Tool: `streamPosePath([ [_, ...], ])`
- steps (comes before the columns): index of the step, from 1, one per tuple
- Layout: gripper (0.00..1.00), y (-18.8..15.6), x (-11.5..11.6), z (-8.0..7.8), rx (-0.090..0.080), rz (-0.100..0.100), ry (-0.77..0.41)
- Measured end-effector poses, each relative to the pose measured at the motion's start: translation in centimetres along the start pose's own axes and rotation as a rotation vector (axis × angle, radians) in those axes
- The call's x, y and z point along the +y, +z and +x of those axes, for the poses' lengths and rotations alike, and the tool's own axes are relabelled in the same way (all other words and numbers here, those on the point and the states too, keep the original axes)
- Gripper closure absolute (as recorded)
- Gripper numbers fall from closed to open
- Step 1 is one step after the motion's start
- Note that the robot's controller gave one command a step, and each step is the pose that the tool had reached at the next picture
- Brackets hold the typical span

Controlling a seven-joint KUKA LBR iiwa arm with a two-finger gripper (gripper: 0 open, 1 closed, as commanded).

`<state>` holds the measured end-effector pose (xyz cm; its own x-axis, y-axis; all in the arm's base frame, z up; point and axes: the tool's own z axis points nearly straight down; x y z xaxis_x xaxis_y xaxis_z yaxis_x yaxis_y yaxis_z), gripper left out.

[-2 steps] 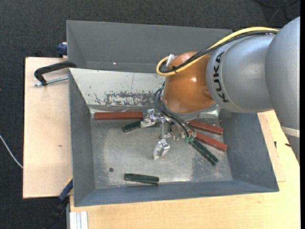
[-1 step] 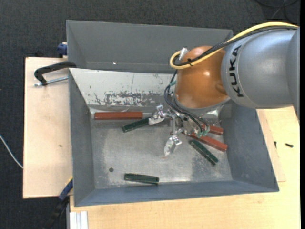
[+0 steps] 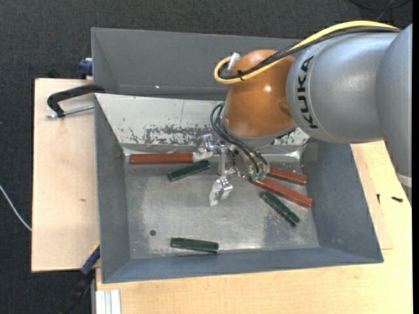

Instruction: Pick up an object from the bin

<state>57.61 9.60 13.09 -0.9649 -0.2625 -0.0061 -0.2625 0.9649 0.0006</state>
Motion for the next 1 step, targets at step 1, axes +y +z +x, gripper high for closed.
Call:
streamPosePath([
  [1,0.00,2.24,-3.32,-0.78,0.001,-0.002,0.055],
])
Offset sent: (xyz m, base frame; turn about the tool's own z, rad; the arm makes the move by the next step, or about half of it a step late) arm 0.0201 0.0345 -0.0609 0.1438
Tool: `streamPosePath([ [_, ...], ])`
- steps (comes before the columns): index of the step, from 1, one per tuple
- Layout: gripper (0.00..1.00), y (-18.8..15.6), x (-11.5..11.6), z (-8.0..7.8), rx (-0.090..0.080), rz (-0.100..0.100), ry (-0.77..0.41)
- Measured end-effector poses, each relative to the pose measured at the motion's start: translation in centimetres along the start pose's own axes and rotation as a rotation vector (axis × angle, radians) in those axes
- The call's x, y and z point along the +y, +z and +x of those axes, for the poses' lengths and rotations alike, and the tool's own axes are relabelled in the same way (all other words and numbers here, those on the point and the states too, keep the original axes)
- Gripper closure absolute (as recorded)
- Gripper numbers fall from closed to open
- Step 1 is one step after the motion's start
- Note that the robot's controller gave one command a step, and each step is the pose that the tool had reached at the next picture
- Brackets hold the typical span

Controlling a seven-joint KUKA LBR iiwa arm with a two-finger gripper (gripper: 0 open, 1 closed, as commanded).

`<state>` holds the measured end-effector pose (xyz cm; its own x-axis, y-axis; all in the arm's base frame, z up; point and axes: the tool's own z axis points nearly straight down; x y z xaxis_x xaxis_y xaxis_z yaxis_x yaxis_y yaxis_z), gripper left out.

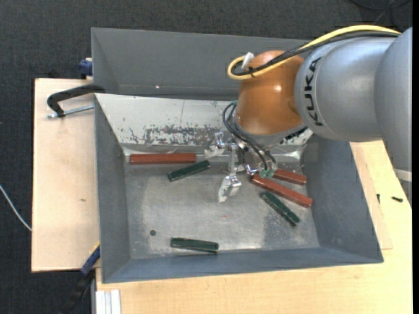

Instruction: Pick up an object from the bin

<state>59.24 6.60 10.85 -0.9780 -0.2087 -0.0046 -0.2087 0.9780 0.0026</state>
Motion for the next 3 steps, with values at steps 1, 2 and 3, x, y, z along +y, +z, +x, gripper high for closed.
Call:
streamPosePath([
  [1,1.00,2.4,5.4,-2.7,-0.026,0.012,0.096],
  [2,1.00,2.4,5.5,-2.7,-0.026,0.011,0.095],
  [3,1.00,-15.9,3.9,-1.4,-0.012,0.003,-0.002],
])
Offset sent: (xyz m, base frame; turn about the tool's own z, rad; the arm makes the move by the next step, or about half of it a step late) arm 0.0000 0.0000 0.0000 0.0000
